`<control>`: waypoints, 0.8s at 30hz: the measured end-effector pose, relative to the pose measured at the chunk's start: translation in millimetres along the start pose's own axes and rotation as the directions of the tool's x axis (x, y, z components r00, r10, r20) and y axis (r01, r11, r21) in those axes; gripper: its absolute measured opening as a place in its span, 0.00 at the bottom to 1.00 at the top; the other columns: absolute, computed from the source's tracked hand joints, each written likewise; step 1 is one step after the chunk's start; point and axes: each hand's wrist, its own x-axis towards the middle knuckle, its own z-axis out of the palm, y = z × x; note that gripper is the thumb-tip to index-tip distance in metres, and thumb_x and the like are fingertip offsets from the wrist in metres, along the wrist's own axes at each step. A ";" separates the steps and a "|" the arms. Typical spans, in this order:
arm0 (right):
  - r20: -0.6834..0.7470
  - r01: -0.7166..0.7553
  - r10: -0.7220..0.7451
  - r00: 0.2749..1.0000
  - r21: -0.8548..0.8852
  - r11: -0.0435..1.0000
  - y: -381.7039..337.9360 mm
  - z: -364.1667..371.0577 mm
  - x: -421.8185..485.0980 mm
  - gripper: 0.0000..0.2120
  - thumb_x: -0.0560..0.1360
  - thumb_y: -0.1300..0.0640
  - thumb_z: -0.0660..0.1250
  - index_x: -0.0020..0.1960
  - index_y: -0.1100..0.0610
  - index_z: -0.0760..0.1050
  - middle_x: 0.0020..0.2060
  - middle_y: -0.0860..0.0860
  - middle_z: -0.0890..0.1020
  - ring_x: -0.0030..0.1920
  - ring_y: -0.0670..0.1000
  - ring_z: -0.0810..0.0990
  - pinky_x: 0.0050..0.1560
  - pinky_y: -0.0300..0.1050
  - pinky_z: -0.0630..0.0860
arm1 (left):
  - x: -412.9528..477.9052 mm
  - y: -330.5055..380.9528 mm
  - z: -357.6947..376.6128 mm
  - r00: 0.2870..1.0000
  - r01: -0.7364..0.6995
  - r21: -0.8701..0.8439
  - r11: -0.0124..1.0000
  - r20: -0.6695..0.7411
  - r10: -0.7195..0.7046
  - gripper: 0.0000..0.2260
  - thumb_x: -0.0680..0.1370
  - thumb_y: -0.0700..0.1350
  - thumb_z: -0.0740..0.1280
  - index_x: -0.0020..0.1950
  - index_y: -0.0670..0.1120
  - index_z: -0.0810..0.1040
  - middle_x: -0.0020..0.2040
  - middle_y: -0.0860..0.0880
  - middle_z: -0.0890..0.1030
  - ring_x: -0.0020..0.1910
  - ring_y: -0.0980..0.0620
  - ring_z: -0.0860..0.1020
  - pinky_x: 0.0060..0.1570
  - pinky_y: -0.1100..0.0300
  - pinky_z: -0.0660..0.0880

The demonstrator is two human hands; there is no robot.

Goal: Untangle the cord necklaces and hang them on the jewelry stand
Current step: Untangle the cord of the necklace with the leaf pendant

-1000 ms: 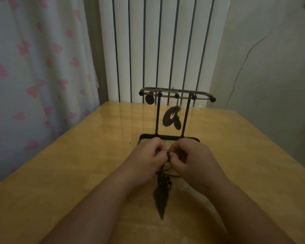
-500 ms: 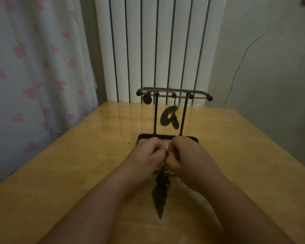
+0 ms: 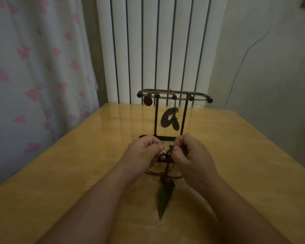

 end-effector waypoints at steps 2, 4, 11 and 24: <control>0.002 0.017 -0.017 1.000 -0.011 1.000 1.3 -0.5 0.1 0.07 0.76 0.56 0.63 0.41 0.47 0.71 0.34 0.45 0.74 0.32 0.41 0.70 0.32 0.36 0.69 | -1.2 -0.8 1.9 0.999 -0.035 -0.002 0.999 0.005 0.035 0.08 0.79 0.43 0.64 0.41 0.49 0.79 0.31 0.54 0.76 0.33 0.56 0.74 0.35 0.60 0.71; 0.024 0.026 -0.025 0.999 -0.019 0.999 1.2 -1.9 0.2 0.07 0.77 0.56 0.63 0.42 0.46 0.70 0.35 0.45 0.74 0.33 0.41 0.70 0.32 0.35 0.69 | -1.7 -1.9 0.6 0.998 -0.062 0.018 0.998 0.002 0.062 0.06 0.78 0.45 0.66 0.43 0.48 0.81 0.33 0.54 0.79 0.34 0.57 0.76 0.37 0.62 0.73; 0.102 0.040 -0.032 0.994 -0.075 0.996 1.9 -1.0 0.2 0.04 0.77 0.54 0.63 0.43 0.46 0.71 0.39 0.45 0.75 0.37 0.45 0.73 0.35 0.36 0.70 | 0.4 -5.9 -1.3 0.996 -0.090 0.115 0.989 -0.001 0.090 0.03 0.78 0.44 0.69 0.46 0.49 0.82 0.38 0.51 0.83 0.35 0.58 0.79 0.38 0.64 0.75; 0.089 0.096 -0.083 0.993 -0.156 0.983 -0.1 -5.1 -0.5 0.03 0.75 0.54 0.66 0.46 0.47 0.73 0.39 0.41 0.74 0.39 0.39 0.73 0.35 0.31 0.70 | 2.1 -4.8 0.2 0.998 -0.030 0.127 0.991 0.064 0.022 0.08 0.78 0.42 0.65 0.39 0.50 0.77 0.32 0.53 0.75 0.33 0.55 0.72 0.37 0.57 0.72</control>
